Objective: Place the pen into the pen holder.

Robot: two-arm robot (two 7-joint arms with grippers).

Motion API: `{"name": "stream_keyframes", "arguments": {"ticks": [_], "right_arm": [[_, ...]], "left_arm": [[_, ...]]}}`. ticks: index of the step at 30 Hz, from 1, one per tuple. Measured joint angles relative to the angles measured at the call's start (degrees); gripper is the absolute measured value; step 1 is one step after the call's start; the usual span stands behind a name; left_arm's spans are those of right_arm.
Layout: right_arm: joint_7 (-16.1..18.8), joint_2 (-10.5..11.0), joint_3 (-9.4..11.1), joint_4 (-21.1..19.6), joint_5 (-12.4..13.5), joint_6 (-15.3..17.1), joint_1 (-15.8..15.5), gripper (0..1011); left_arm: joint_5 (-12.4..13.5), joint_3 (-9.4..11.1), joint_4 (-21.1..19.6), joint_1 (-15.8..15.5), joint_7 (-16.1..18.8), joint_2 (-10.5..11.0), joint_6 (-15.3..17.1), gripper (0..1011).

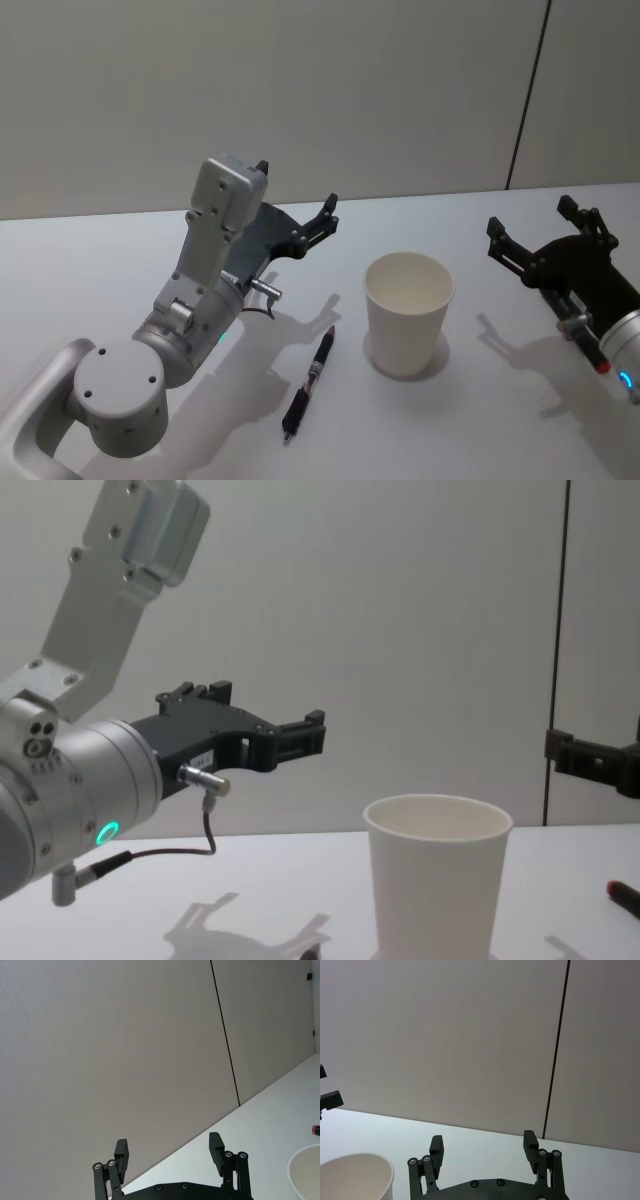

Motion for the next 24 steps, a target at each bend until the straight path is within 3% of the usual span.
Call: {"name": "stream_keyframes", "arguments": {"ticks": [17,24], "right_arm": [[0.01,0.02,0.02,0.0,0.0,0.03,0.0,1002],[0.15,0.56,0.48,-0.28,0.02,1.91,0.02,1002]], "left_arm": [[0.0,0.0,0.0,0.0,0.0,0.0,0.0,1001],[0.0,0.0,0.0,0.0,0.0,0.0,0.0,1001]]}}
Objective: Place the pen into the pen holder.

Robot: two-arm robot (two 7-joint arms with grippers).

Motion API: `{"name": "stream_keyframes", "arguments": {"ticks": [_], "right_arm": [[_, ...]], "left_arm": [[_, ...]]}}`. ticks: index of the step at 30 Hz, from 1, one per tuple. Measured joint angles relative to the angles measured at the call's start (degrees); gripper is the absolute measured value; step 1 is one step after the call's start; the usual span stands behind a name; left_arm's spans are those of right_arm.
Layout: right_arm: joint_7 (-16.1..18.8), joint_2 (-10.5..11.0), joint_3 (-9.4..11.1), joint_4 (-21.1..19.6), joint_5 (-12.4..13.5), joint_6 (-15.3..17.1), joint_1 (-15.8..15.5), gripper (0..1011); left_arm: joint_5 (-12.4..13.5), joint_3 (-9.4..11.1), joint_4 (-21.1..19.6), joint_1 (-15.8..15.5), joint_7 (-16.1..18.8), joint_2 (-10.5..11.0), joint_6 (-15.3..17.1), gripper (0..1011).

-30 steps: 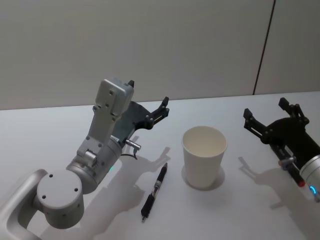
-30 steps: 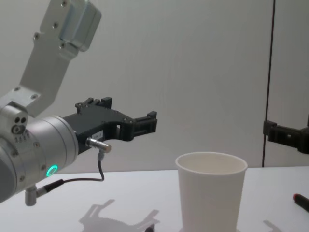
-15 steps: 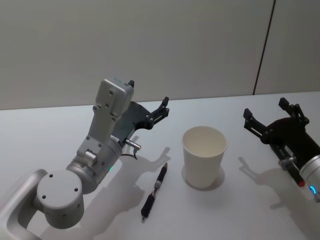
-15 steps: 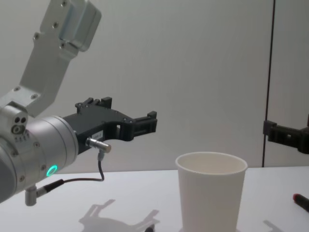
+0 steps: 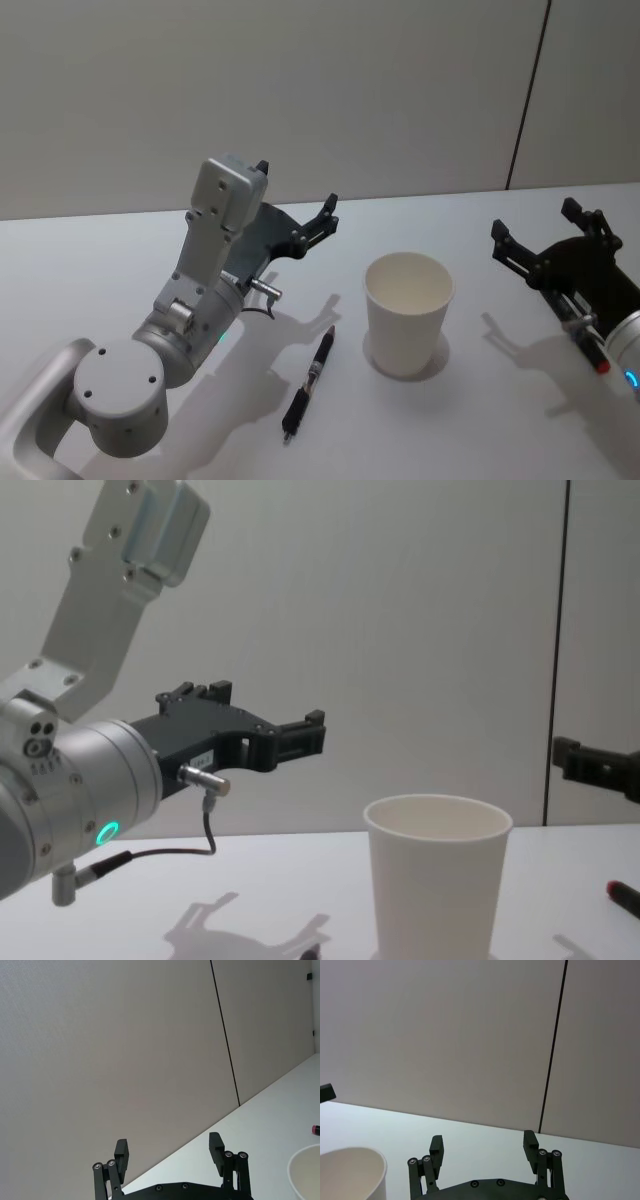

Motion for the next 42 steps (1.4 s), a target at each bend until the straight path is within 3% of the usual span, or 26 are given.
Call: {"name": "stream_keyframes", "arguments": {"ticks": [15,24,42], "right_arm": [[0.51,0.09,0.85,2.76,-1.69,9.58,3.71,1001],[-0.09,-0.91,1.06,4.97,-3.1,17.42,7.15,1001],[-0.83,-1.98,1.49,4.12,-2.97,31.51,9.95,1002]], "left_arm": [[0.0,0.0,0.0,0.0,0.0,0.0,0.0,1001],[0.0,0.0,0.0,0.0,0.0,0.0,0.0,1001],[0.0,0.0,0.0,0.0,0.0,0.0,0.0,1001]]}}
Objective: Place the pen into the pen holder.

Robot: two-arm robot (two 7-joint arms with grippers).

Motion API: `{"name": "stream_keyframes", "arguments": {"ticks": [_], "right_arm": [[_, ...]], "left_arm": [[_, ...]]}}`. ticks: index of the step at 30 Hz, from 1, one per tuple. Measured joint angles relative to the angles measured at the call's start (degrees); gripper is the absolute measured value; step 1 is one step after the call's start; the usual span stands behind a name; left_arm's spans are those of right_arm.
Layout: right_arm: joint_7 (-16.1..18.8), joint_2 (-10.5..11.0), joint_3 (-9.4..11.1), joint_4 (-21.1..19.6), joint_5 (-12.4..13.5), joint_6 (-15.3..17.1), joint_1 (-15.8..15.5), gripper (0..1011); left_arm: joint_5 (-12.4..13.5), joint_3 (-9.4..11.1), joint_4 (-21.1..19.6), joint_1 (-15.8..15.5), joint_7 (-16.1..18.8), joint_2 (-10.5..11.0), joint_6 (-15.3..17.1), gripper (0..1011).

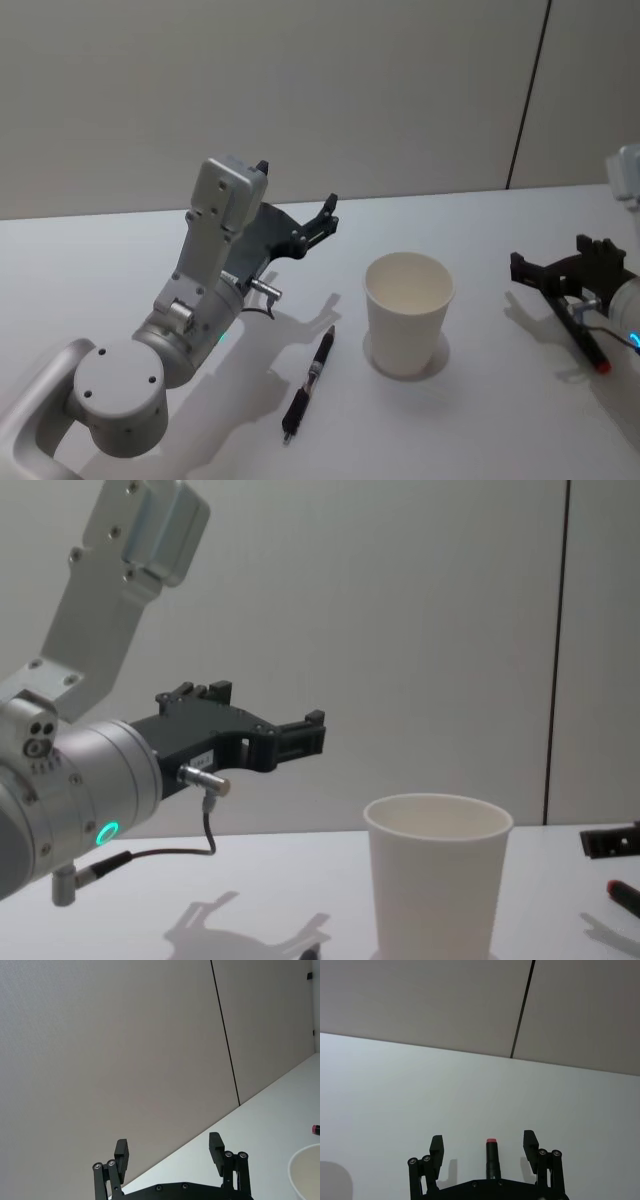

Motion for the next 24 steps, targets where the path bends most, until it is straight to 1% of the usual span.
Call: {"name": "stream_keyframes", "arguments": {"ticks": [1,3,5,6,8,14,24], "right_arm": [[0.0,0.0,0.0,0.0,0.0,0.0,0.0,1002],[0.25,-0.02,0.08,-0.54,0.09,2.62,0.31,1002],[0.51,0.0,0.19,-0.9,0.12,4.18,0.58,1002],[0.51,0.0,0.19,-0.9,0.12,4.18,0.58,1002],[0.83,0.02,0.31,-1.12,0.14,6.02,0.93,1002],[1.21,-0.01,0.65,-0.88,0.15,8.54,1.69,1002],[1.32,-0.53,0.91,1.09,-0.06,10.39,2.86,1001]], "left_arm": [[0.0,0.0,0.0,0.0,0.0,0.0,0.0,1001],[0.0,0.0,0.0,0.0,0.0,0.0,0.0,1001],[0.0,0.0,0.0,0.0,0.0,0.0,0.0,1001],[0.0,0.0,0.0,0.0,0.0,0.0,0.0,1001],[0.0,0.0,0.0,0.0,0.0,0.0,0.0,1001],[0.0,0.0,0.0,0.0,0.0,0.0,0.0,1001],[0.0,0.0,0.0,0.0,0.0,0.0,0.0,1001]]}}
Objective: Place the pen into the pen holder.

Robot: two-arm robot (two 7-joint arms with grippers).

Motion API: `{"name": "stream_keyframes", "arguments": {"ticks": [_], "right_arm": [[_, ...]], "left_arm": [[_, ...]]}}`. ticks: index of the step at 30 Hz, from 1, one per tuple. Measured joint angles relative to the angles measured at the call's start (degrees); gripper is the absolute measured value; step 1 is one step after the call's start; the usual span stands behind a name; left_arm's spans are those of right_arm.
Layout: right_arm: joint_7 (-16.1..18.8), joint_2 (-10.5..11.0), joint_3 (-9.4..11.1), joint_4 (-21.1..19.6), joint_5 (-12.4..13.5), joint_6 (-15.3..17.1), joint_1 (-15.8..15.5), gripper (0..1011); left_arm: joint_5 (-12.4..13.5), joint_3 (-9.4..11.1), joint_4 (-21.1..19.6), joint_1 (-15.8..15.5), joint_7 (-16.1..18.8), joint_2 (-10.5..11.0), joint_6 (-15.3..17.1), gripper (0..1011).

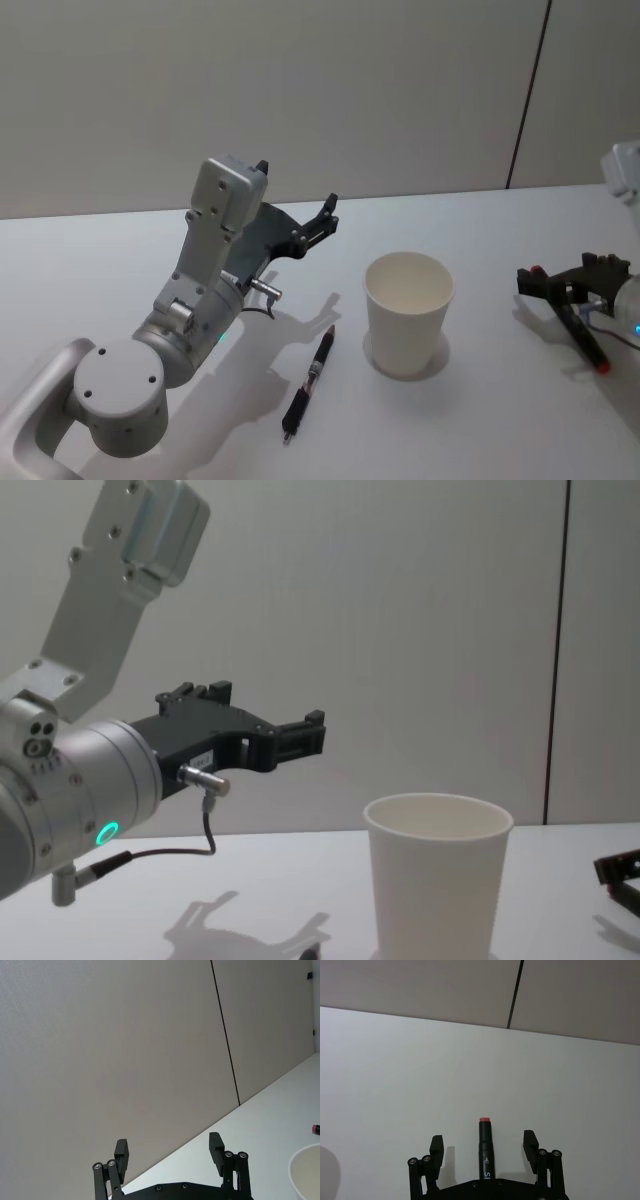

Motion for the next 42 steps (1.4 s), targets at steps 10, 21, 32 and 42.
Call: {"name": "stream_keyframes", "arguments": {"ticks": [10,21,32,42], "right_arm": [[0.06,-1.08,-0.23,2.61,-0.31,0.67,0.81,1002],[0.05,-1.93,-0.4,4.67,-0.39,0.79,1.23,1002],[-0.14,-2.49,-0.36,5.96,-0.42,0.51,1.48,1002],[-0.22,-2.69,-0.36,6.32,-0.43,0.45,1.56,863]], "left_arm": [[0.0,0.0,0.0,0.0,0.0,0.0,0.0,1001],[0.0,0.0,0.0,0.0,0.0,0.0,0.0,1001],[0.0,0.0,0.0,0.0,0.0,0.0,0.0,1001],[0.0,0.0,0.0,0.0,0.0,0.0,0.0,1001]]}}
